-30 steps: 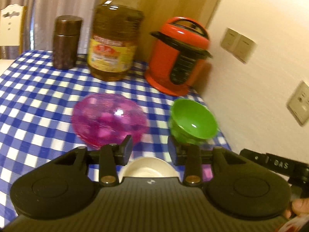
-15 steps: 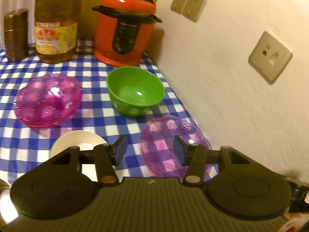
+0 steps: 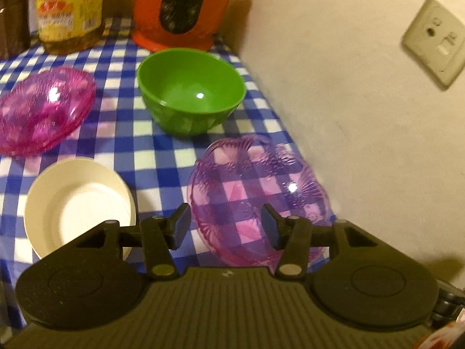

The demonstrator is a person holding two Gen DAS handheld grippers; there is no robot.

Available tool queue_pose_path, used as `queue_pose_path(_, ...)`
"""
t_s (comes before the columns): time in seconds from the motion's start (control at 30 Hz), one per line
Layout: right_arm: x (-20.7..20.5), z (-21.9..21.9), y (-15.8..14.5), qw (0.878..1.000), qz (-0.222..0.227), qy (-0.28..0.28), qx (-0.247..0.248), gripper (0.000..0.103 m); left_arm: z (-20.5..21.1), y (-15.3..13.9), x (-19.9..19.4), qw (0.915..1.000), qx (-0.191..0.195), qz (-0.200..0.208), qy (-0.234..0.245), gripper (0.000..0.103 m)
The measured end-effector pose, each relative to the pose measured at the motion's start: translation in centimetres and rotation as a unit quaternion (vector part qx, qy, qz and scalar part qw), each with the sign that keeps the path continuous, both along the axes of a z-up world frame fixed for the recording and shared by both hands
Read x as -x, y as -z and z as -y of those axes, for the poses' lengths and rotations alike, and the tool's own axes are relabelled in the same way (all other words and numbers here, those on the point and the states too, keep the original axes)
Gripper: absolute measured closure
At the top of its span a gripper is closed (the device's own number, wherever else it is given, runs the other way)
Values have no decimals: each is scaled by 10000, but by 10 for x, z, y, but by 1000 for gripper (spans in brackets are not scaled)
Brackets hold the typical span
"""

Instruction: Organize plates and bowls

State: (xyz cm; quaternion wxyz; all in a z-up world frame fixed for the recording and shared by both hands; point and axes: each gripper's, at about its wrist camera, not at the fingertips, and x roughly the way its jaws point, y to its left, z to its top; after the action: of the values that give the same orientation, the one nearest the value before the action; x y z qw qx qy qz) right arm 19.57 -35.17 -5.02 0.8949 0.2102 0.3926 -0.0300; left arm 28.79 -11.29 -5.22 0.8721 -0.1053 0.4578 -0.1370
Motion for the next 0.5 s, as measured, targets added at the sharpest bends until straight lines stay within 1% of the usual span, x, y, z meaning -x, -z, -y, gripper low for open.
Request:
queue_pose_path(0.13, -8, 4, 12, 9999, -43, 25, -112, 51, -4, 13, -5, 9997, 11, -136, -201, 54)
queue_pose_path(0.3, -19, 6, 24, 9996, -71, 70, -250, 51, -9, 23, -8, 9992, 125, -211, -310, 54)
queue_pose_path(0.5, -31, 8, 36, 9992, -118, 92, -369, 52, -2, 26, -12, 9996, 91, -165, -223, 54)
